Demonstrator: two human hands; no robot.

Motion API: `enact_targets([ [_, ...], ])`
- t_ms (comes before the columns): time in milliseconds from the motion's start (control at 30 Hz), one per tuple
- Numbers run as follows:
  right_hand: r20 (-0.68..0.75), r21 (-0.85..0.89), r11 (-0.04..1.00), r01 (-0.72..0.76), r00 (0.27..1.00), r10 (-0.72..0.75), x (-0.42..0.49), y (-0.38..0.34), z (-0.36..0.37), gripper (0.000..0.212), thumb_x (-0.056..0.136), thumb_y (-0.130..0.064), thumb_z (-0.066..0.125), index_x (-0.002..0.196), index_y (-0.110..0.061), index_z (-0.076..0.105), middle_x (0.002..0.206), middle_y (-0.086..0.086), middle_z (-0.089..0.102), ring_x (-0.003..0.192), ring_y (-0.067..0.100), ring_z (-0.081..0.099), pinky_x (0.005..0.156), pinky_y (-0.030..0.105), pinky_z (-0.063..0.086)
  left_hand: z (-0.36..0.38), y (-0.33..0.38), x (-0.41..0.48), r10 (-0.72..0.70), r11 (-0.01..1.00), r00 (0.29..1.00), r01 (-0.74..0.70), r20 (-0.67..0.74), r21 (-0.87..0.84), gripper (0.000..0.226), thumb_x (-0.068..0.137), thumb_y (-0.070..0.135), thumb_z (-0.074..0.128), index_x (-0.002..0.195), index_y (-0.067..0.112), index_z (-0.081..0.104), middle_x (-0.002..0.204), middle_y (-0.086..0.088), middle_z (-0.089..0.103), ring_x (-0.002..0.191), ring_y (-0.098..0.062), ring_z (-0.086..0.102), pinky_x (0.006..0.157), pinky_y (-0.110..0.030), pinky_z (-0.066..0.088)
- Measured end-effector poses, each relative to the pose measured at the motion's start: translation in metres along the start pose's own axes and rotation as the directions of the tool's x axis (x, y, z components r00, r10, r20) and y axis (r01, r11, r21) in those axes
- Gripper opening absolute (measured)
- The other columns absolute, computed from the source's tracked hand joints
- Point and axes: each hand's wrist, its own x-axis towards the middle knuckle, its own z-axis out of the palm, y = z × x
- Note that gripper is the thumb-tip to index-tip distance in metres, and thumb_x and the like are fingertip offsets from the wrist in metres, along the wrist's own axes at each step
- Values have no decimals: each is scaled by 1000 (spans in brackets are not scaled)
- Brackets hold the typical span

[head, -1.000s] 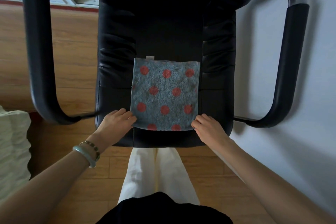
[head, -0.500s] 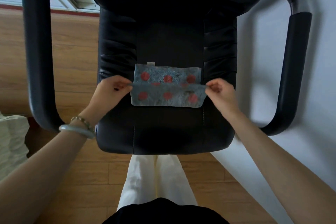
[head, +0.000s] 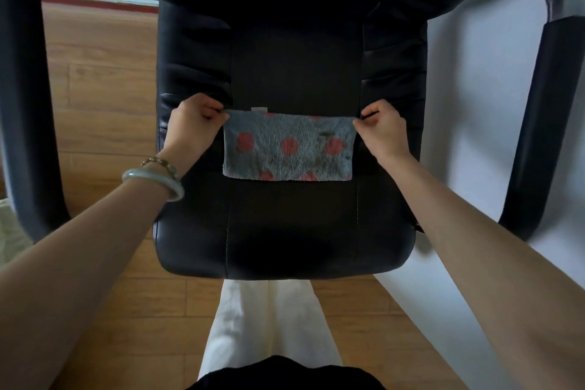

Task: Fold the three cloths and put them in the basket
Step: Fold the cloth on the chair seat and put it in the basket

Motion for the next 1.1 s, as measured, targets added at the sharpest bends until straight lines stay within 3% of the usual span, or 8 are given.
enact_targets([
  [100,-24,-133,976,171,984,-175,-8,4,0,28,84,-20,67,108,-8,58,103,8,58,92,17,56,79,27,48,1,-2,-14,252,957,966,-242,-48,162,52,81,30,71,124,7,51,116,-14,56,106,-29,52,90,-36,43],
  [267,337,-404,738,540,838,-429,-34,12,2,59,79,-30,71,130,-10,52,135,15,44,127,33,37,106,44,33,7,-12,-33,573,624,764,-641,296,448,80,65,46,79,130,9,51,132,-12,51,120,-33,44,98,-48,34],
  [400,471,-544,618,568,816,-336,-39,19,4,76,79,-37,68,143,-13,35,151,11,26,140,30,19,112,44,20,14,-24,-34,499,537,768,-637,401,553,95,57,50,83,134,8,48,138,-13,50,129,-34,42,106,-50,25],
  [533,406,-377,786,490,850,-335,-34,13,3,65,81,-34,68,138,-14,43,142,9,36,133,28,29,109,38,24,19,-15,-39,559,527,756,-641,341,558,89,56,53,81,128,8,53,130,-13,54,124,-32,44,107,-47,22],
  [667,183,-339,858,386,922,-342,-10,1,-8,38,90,-20,58,126,-7,55,121,13,48,116,29,43,100,30,33,41,10,-61,673,469,633,-765,383,441,66,66,46,78,119,12,60,118,-9,60,112,-30,53,95,-42,39],
  [833,350,-423,821,383,905,-242,22,-7,-12,33,87,-21,63,118,-11,61,115,13,52,116,30,42,95,34,39,99,50,-93,768,400,480,-877,425,268,51,61,25,85,107,12,67,103,-9,65,91,-27,64,78,-37,52],
  [1000,440,-484,769,418,876,-199,31,-14,-5,32,79,-25,70,107,-9,64,108,11,55,109,29,47,85,34,42,144,70,-103,746,443,541,-839,388,317,62,58,13,82,117,17,64,99,-9,63,83,-25,61,71,-35,52],
  [1100,442,-474,781,407,877,-189,31,-16,-3,28,78,-21,70,103,-8,66,109,10,57,107,27,50,80,31,41,151,74,-104,715,521,612,-789,338,326,46,52,5,82,96,14,71,92,-11,64,76,-27,61,64,-33,53],
])
